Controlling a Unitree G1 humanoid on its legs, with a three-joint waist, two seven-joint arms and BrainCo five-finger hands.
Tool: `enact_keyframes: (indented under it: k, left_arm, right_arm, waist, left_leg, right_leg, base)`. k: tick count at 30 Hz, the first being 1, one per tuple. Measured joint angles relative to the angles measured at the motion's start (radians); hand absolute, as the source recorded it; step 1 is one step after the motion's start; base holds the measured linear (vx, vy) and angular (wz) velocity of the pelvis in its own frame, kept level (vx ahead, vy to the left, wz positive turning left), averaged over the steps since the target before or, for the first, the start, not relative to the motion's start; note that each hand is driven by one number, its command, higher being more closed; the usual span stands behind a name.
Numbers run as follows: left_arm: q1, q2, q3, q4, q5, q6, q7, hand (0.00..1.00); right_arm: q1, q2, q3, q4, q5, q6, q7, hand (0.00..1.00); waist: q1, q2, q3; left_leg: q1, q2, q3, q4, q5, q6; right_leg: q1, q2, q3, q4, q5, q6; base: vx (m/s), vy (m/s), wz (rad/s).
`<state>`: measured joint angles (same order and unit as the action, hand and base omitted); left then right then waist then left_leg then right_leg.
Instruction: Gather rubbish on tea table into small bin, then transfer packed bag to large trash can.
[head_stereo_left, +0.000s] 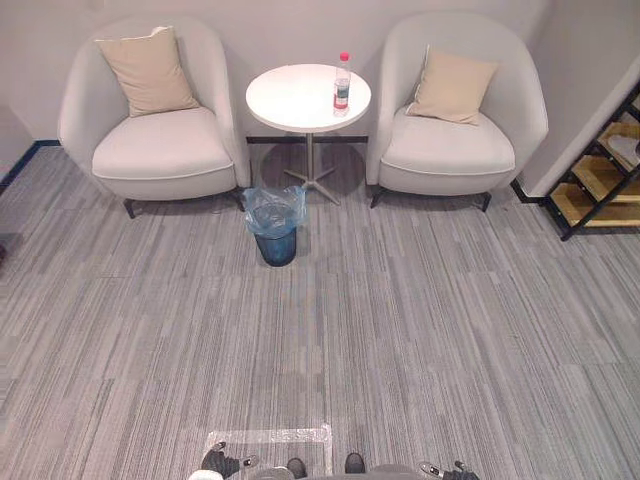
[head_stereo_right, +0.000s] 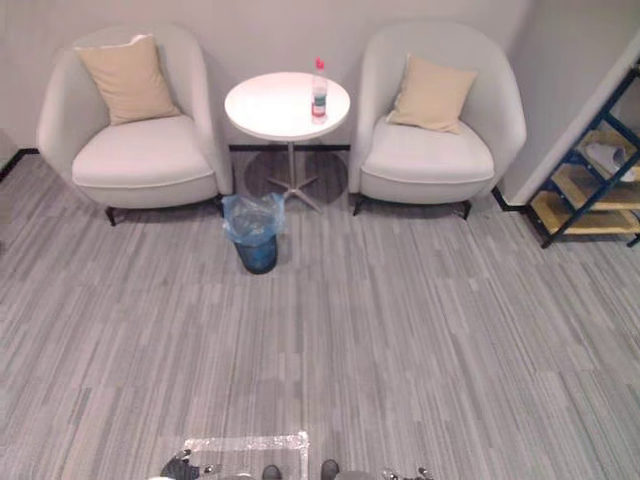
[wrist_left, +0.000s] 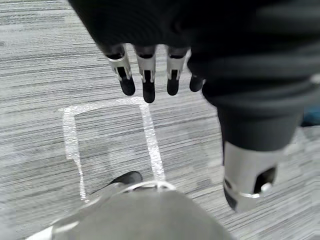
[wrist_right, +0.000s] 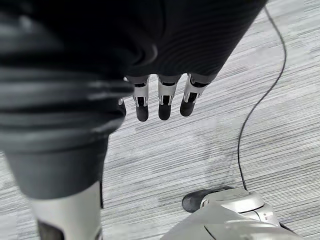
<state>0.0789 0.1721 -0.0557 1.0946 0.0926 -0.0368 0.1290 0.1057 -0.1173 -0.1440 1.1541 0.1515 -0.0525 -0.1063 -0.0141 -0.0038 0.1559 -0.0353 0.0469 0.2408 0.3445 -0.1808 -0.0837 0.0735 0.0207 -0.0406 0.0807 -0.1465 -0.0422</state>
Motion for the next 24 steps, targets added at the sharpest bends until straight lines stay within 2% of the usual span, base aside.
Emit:
enact_keyframes:
  k: [1, 2, 3, 4, 6, 8, 10, 11, 12, 13, 15, 16, 18, 19, 20, 21, 22, 23, 24]
  left_arm:
    - [-0.009, 0.0, 0.001, -0.008, -0.006, -0.001, 0.0, 0.0]
    - [-0.008, -0.006, 0.013, -0.018, -0.019, -0.001, 0.002, 0.0]
    - [-0.006, -0.017, 0.039, -0.02, -0.021, -0.002, 0.003, 0.0]
    - [-0.005, -0.021, 0.047, -0.02, -0.031, -0.002, 0.003, 0.0]
    - [-0.005, -0.023, 0.048, -0.023, -0.047, -0.003, 0.005, 0.0]
    - [-0.005, -0.025, 0.048, -0.023, -0.058, -0.003, 0.005, 0.0]
    - [-0.008, -0.034, 0.048, -0.024, -0.06, -0.004, 0.014, 0.0]
    - [-0.004, -0.049, 0.049, -0.024, -0.068, -0.005, 0.024, 0.0]
    - [-0.005, -0.046, 0.053, -0.023, -0.076, -0.005, 0.022, 0.0]
    - [0.004, -0.033, 0.061, -0.026, -0.076, -0.006, 0.022, 0.0]
    - [-0.006, -0.013, 0.061, -0.024, -0.076, -0.006, 0.023, 0.0]
    - [-0.008, -0.013, 0.06, -0.024, -0.076, -0.006, 0.023, 0.0]
    - [-0.006, -0.015, 0.06, -0.022, -0.076, -0.005, 0.022, 0.0]
    - [-0.003, -0.015, 0.056, -0.021, -0.075, -0.004, 0.022, 0.0]
    - [-0.007, -0.013, 0.038, -0.02, -0.075, -0.004, 0.022, 0.0]
    - [-0.009, -0.012, 0.027, -0.02, -0.076, -0.004, 0.022, 0.0]
    - [-0.015, -0.013, 0.004, -0.02, -0.076, -0.006, 0.022, 0.0]
    - [-0.021, -0.015, -0.007, -0.02, -0.076, -0.007, 0.022, 0.0]
    - [-0.023, -0.016, -0.009, -0.02, -0.076, -0.007, 0.022, 0.0]
  right_arm:
    - [0.0, 0.0, -0.002, 0.0, 0.008, 0.0, 0.0, 0.0]
    - [-0.006, -0.003, -0.01, 0.0, 0.02, -0.001, -0.002, 0.0]
    - [-0.01, -0.005, -0.013, 0.0, 0.027, -0.003, -0.006, 0.0]
    - [-0.01, -0.006, -0.017, 0.0, 0.027, -0.005, -0.01, 0.0]
    - [-0.01, -0.005, -0.024, 0.001, 0.036, -0.007, -0.015, 0.0]
    - [-0.02, -0.005, -0.025, 0.001, 0.045, -0.008, -0.018, 0.0]
    - [-0.026, -0.012, -0.032, 0.001, 0.045, -0.009, -0.023, 0.0]
    - [-0.026, -0.026, -0.031, 0.003, 0.045, -0.009, -0.023, 0.0]
    - [-0.029, -0.023, -0.03, 0.005, 0.045, -0.008, -0.026, 0.0]
    - [-0.028, -0.009, -0.03, 0.005, 0.043, -0.008, -0.027, 0.0]
    - [-0.024, 0.008, -0.038, 0.006, 0.04, -0.008, -0.028, 0.0]
    - [-0.025, 0.011, -0.04, 0.006, 0.035, -0.008, -0.027, 0.0]
    - [-0.025, 0.014, -0.044, 0.006, 0.01, -0.008, -0.021, 0.0]
    - [-0.029, 0.014, -0.047, 0.005, -0.003, -0.009, -0.017, 0.0]
    - [-0.035, 0.01, -0.047, 0.004, -0.013, -0.008, -0.012, 0.0]
    - [-0.038, 0.008, -0.045, 0.004, -0.022, -0.008, -0.011, 0.0]
    - [-0.047, -0.002, -0.038, -0.003, -0.036, -0.009, -0.008, 0.0]
    - [-0.052, -0.006, -0.037, -0.009, -0.037, -0.009, -0.008, 0.0]
    - [-0.053, -0.007, -0.037, -0.017, -0.041, -0.011, -0.008, 0.0]
  waist:
    - [0.003, 0.0, 0.007]
    - [0.009, 0.003, 0.024]
    - [0.011, 0.012, 0.028]
    - [0.013, 0.015, 0.03]
    - [0.016, 0.015, 0.031]
    - [0.019, 0.018, 0.033]
    - [0.02, 0.032, 0.042]
    - [0.023, 0.056, 0.042]
    - [0.026, 0.05, 0.044]
    - [0.036, 0.034, 0.033]
    - [0.039, -0.007, 0.015]
    - [0.042, -0.008, 0.015]
    - [0.055, -0.009, 0.015]
    - [0.055, -0.01, 0.015]
    - [0.051, -0.006, 0.017]
    - [0.047, -0.003, 0.016]
    - [0.031, 0.013, 0.016]
    - [0.023, 0.029, 0.025]
    - [0.019, 0.033, 0.027]
  left_leg:
    - [-0.03, 0.007, 0.001, 0.069, 0.004, -0.006]
    - [-0.102, 0.027, 0.004, 0.221, 0.002, 0.0]
    - [-0.127, 0.037, 0.007, 0.28, -0.024, 0.025]
    - [-0.139, 0.035, 0.005, 0.293, -0.045, 0.033]
    - [-0.159, 0.009, -0.008, 0.226, -0.056, 0.032]
    - [-0.171, -0.015, -0.042, 0.098, -0.036, 0.023]
    - [-0.175, -0.047, -0.13, -0.087, 0.047, -0.006]
    - [-0.173, -0.036, -0.181, -0.166, 0.096, -0.022]
    - [-0.177, -0.042, -0.183, -0.138, 0.143, 0.023]
    - [-0.189, -0.059, -0.166, -0.095, 0.116, 0.05]
    - [-0.203, -0.084, -0.125, -0.059, 0.057, 0.074]
    - [-0.191, -0.085, -0.107, -0.06, 0.044, 0.076]
    - [-0.132, -0.086, -0.069, -0.069, 0.021, 0.097]
    - [-0.059, -0.089, -0.045, -0.096, 0.002, 0.11]
    - [0.003, -0.091, -0.044, -0.127, -0.003, 0.112]
    - [0.027, -0.09, -0.046, -0.145, -0.003, 0.112]
    - [0.086, -0.075, -0.045, -0.189, -0.003, 0.112]
    - [0.119, -0.053, -0.043, -0.207, -0.003, 0.111]
    - [0.132, -0.039, -0.043, -0.207, -0.003, 0.111]
  right_leg:
    - [0.0, -0.003, 0.0, 0.013, -0.009, -0.004]
    - [0.004, -0.008, 0.012, 0.051, -0.033, -0.017]
    - [0.013, -0.011, 0.02, 0.066, -0.047, -0.023]
    - [0.018, -0.022, 0.027, 0.076, -0.053, -0.028]
    - [0.033, -0.053, 0.06, 0.079, -0.068, -0.024]
    - [0.04, -0.074, 0.1, 0.077, -0.084, -0.01]
    - [0.057, -0.087, 0.142, 0.054, -0.098, 0.011]
    - [0.058, -0.071, 0.17, 0.049, -0.116, 0.028]
    - [0.059, -0.073, 0.193, 0.06, -0.135, 0.038]
    - [0.064, -0.094, 0.21, 0.074, -0.15, 0.051]
    - [0.007, -0.128, 0.218, 0.171, -0.173, 0.083]
    - [-0.021, -0.129, 0.221, 0.236, -0.173, 0.085]
    - [-0.077, -0.129, 0.224, 0.411, -0.165, 0.138]
    - [-0.133, -0.13, 0.217, 0.592, -0.158, 0.228]
    - [-0.174, -0.132, 0.173, 0.706, -0.177, 0.212]
    - [-0.193, -0.137, 0.14, 0.736, -0.187, 0.194]
    - [-0.242, -0.146, 0.035, 0.757, -0.216, 0.136]
    - [-0.278, -0.144, -0.032, 0.727, -0.231, 0.107]
    - [-0.301, -0.142, -0.065, 0.696, -0.233, 0.101]
  base:
    - [-0.01, -0.112, 0.07]
    - [0.02, -0.074, -0.02]
    - [0.06, -0.05, -0.09]
    - [0.14, 0.019, -0.19]
    - [0.16, 0.071, -0.37]
    - [0.23, 0.158, -0.56]
    - [0.34, 0.254, -0.68]
    - [0.34, 0.314, -0.75]
    - [0.36, 0.319, -0.89]
    - [0.42, 0.291, -0.59]
    - [0.41, 0.213, -0.48]
    - [0.38, 0.173, -0.6]
    - [0.34, 0.129, -0.57]
    - [0.39, 0.09, -0.46]
    - [0.4, 0.072, -0.36]
    - [0.47, 0.036, -0.11]
    - [0.44, -0.015, -0.06]
    - [0.43, -0.042, -0.07]
    - [0.34, -0.096, -0.1]
